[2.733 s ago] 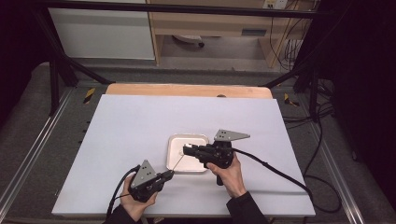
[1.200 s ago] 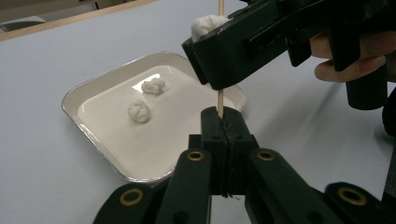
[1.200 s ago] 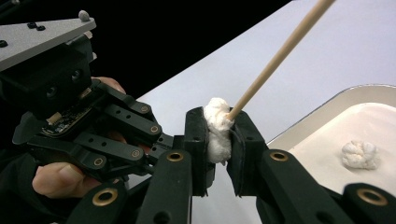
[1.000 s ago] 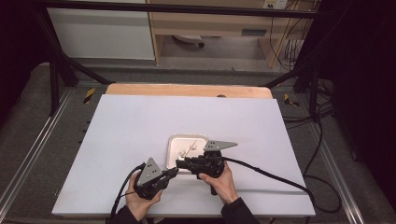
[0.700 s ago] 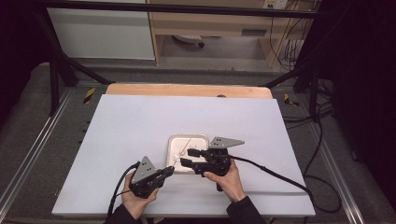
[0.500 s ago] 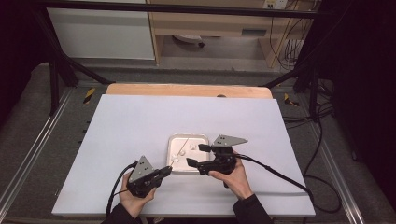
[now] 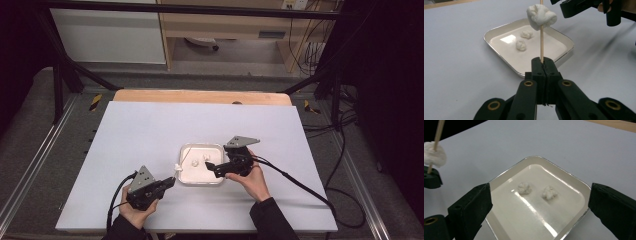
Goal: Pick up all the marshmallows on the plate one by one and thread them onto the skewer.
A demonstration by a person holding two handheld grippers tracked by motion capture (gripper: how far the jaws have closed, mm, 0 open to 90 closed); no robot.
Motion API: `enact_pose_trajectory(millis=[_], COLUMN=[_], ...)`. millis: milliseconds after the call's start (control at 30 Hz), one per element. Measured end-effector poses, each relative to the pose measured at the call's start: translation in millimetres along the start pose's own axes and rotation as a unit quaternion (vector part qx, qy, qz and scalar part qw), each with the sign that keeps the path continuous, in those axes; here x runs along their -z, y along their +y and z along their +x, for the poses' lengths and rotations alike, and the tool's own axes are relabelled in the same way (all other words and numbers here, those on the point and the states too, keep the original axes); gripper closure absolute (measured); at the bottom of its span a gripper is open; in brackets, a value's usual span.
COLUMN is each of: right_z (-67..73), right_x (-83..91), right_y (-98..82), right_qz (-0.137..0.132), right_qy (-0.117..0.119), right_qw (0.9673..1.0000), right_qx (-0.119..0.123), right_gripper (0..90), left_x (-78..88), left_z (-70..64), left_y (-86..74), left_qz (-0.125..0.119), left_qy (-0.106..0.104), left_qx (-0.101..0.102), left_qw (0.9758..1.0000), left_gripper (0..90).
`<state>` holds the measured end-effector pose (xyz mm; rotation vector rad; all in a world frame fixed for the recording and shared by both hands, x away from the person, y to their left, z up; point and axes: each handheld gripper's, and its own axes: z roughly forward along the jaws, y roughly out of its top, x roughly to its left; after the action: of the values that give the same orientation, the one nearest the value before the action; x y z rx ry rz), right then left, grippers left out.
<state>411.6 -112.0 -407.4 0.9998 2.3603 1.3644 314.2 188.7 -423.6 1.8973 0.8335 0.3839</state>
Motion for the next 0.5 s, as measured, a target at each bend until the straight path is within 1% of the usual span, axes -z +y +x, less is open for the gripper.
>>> enact_pose_trajectory(millis=[133, 167, 300, 333, 433, 500], right_z=[-3.8, -4.5, -7.8, -8.7, -11.2, -11.8], right_x=[-14.4, -18.2, -34.1, -38.2, -48.3, -52.8], right_y=[4.0, 4.4, 6.0, 6.1, 4.6, 3.2], right_qz=[0.012, 0.014, 0.032, 0.038, 0.052, 0.057], right_qy=[-0.008, -0.008, -0.015, -0.017, -0.019, -0.020], right_qw=[0.9999, 0.9999, 0.9994, 0.9991, 0.9984, 0.9981], right_qx=[0.006, 0.004, 0.004, 0.008, 0.007, 0.013], right_gripper=[8.4, 9.9, 13.7, 14.6, 20.4, 26.6], left_x=[0.7, 0.8, 0.2, 0.0, 0.0, -0.2], left_z=[2.9, 3.5, 4.6, 4.7, 5.0, 5.2], left_y=[-0.7, -0.8, -1.5, -1.5, -1.5, -1.8], left_qz=[0.000, 0.000, 0.003, 0.003, 0.003, 0.003], left_qy=[0.001, 0.002, 0.000, 0.000, 0.000, 0.001], left_qx=[0.004, 0.005, 0.005, 0.005, 0.005, 0.006], left_qw=[1.0000, 1.0000, 1.0000, 1.0000, 1.0000, 1.0000], left_gripper=[88.5, 88.6, 88.5, 88.5, 88.5, 88.5])
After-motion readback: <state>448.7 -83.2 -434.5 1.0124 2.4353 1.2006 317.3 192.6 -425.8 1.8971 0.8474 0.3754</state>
